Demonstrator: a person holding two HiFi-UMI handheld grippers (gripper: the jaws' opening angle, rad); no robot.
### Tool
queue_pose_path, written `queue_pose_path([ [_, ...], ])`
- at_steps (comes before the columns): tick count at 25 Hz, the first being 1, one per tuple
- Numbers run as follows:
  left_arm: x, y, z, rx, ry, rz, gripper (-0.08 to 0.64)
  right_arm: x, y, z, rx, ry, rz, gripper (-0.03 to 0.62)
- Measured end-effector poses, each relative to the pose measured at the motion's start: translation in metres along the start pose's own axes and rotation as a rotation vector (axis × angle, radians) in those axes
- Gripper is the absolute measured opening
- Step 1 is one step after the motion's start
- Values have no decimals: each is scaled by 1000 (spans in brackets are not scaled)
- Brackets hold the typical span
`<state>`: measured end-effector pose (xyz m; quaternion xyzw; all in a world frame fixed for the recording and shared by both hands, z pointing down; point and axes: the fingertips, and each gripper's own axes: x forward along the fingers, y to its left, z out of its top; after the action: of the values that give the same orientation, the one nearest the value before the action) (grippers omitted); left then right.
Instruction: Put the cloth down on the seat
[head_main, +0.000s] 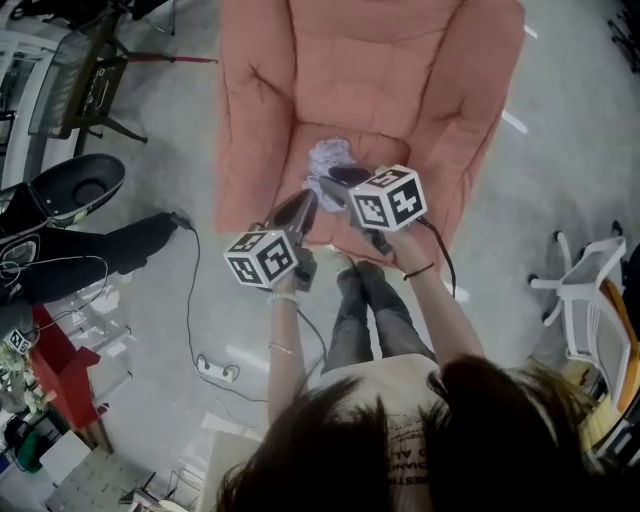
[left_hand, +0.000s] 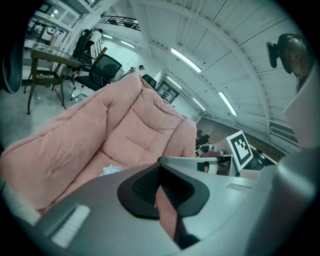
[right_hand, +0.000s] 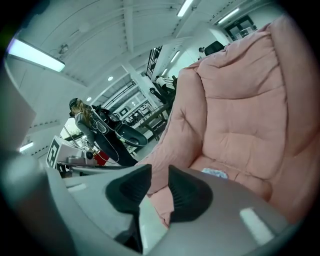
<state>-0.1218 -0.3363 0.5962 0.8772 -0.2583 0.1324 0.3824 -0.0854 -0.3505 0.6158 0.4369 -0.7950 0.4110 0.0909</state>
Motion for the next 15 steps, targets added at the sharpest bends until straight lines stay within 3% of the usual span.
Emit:
queue_pose_path([
  [8, -37, -44, 10, 6, -48, -9, -2, -48, 41, 13, -16, -76, -12, 83],
  [15, -57, -85, 37, 70, -84, -51, -2, -81, 80, 41, -67, -144, -2, 72],
])
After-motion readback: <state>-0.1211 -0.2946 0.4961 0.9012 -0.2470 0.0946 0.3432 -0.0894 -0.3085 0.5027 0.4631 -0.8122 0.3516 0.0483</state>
